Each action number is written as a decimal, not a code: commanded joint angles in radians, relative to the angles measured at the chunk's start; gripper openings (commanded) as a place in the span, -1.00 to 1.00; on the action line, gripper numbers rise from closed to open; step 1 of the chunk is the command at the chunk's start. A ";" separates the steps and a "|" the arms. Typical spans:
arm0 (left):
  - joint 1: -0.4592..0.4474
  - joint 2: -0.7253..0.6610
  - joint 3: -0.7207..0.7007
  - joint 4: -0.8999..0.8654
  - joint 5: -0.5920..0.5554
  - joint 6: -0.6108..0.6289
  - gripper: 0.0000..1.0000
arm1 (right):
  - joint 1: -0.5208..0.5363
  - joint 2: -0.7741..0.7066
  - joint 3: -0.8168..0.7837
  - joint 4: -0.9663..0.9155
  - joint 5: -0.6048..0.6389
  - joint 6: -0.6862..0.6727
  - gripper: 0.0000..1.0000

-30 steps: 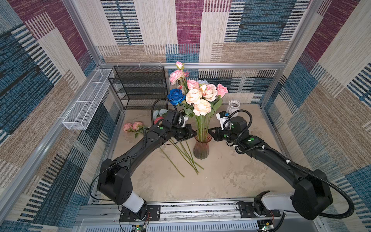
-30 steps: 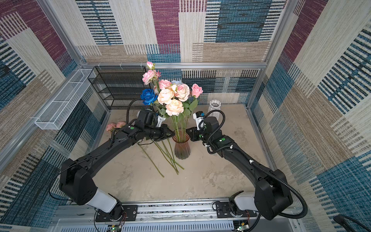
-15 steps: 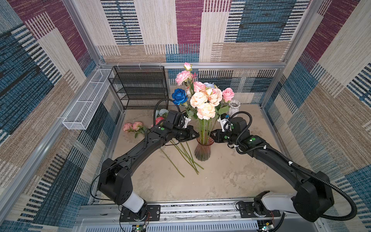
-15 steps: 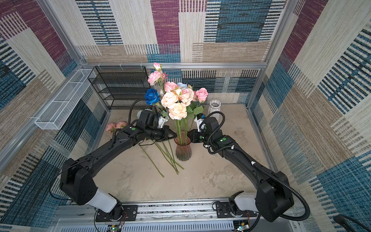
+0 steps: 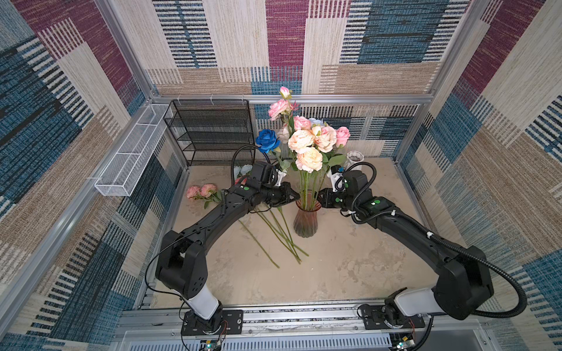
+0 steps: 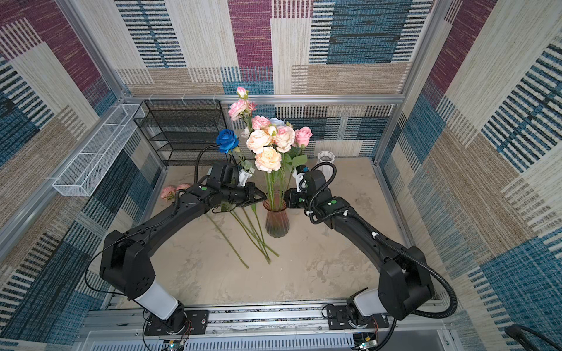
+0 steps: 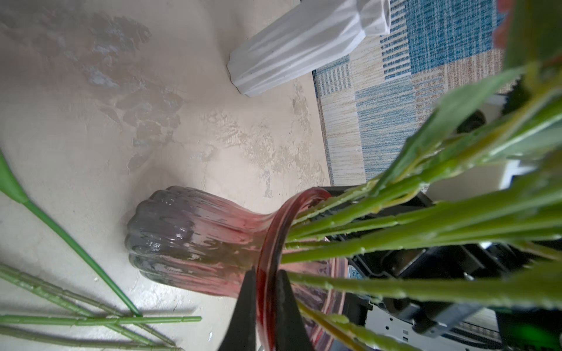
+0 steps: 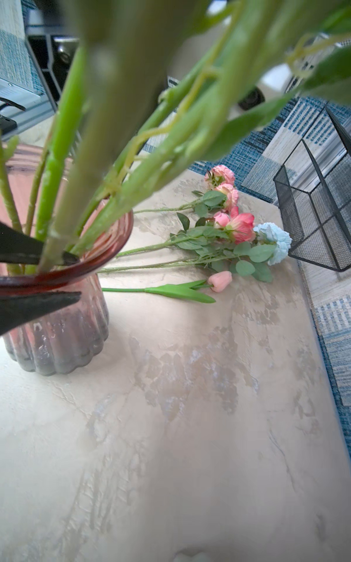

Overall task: Arrange flowers in a vase
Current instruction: Move the vase to the top-center of the table.

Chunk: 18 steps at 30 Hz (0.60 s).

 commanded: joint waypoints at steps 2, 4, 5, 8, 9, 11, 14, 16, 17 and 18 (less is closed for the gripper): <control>0.025 0.061 0.062 0.065 -0.088 -0.019 -1.00 | -0.002 0.066 0.064 0.033 -0.025 -0.107 -1.00; 0.045 0.102 0.102 0.067 -0.090 -0.022 -1.00 | -0.014 0.114 0.110 0.039 -0.029 -0.113 -1.00; 0.055 0.122 0.123 0.065 -0.089 -0.021 -1.00 | -0.020 0.138 0.133 0.038 -0.030 -0.115 -1.00; 0.088 0.197 0.195 0.060 -0.080 -0.026 -1.00 | -0.033 0.221 0.217 0.029 -0.040 -0.127 -1.00; 0.098 0.225 0.230 0.050 -0.074 -0.025 -1.00 | -0.034 0.252 0.252 0.019 -0.036 -0.134 -1.00; 0.112 0.277 0.297 0.030 -0.068 -0.021 -1.00 | -0.039 0.309 0.316 -0.002 -0.033 -0.146 -1.00; 0.126 0.341 0.381 0.013 -0.058 -0.022 -1.00 | -0.045 0.376 0.395 -0.021 -0.031 -0.158 -1.00; 0.134 0.378 0.442 -0.009 -0.057 -0.019 -1.00 | -0.047 0.418 0.443 -0.031 -0.028 -0.164 -0.99; 0.138 0.395 0.464 -0.015 -0.059 -0.018 -1.00 | -0.051 0.436 0.466 -0.035 -0.029 -0.165 -0.98; 0.142 0.415 0.494 -0.030 -0.059 -0.015 -1.00 | -0.054 0.455 0.492 -0.043 -0.033 -0.164 -0.96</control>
